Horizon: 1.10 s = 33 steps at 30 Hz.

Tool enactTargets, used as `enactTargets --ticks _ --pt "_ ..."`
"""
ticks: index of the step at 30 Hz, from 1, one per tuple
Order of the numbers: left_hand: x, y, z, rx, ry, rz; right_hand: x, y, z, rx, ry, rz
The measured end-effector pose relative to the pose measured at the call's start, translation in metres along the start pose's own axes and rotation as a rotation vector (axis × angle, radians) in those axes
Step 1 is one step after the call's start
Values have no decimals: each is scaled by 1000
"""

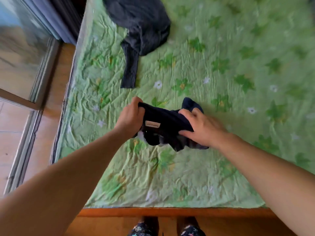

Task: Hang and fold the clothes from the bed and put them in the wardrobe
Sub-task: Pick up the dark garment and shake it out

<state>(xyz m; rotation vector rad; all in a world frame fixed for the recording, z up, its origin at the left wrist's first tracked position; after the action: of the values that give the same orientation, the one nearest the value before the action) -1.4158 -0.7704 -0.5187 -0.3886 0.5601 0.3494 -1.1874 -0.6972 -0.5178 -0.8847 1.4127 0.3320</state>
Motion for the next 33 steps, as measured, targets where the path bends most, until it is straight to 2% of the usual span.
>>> enactTargets --ticks 5,8,15,17,19,20,22,24,27,30,33 --pt "-54 -6 124 116 -156 47 -120 -28 22 59 39 257" --pt "-79 -12 194 224 -120 16 -184 -49 43 139 142 410" --pt "-129 -41 325 498 -57 -58 -289 -83 75 280 267 462" --pt "-141 -50 355 576 -71 -41 -317 -95 65 256 257 576" --pt "-152 -56 380 628 -134 -25 -341 -107 35 115 244 738" --pt "-155 -59 390 648 -160 -37 -346 -111 17 24 276 763" --pt "-157 -64 406 674 -159 -77 -346 -105 -10 -58 313 701" --pt "-157 -66 415 686 -117 -103 -342 -93 -15 1 250 645" --pt "-163 -68 417 677 -85 -107 -342 -84 -3 119 199 653" --pt "-164 -70 406 642 68 -141 -344 -77 5 113 277 652" --pt "-163 -69 386 642 591 -58 -358 -74 30 204 490 717"
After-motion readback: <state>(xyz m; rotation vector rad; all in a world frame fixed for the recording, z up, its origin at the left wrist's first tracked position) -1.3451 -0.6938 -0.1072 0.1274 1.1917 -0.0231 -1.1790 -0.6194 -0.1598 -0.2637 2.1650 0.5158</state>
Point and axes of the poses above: each hand's wrist, its own y-axis towards the middle knuckle, its own x-axis out of the palm, z = x × y, the point moved 9 cm from there along y, towards the middle knuckle, and after that the axes turned 9 degrees about -y, right-handed, at the moved point
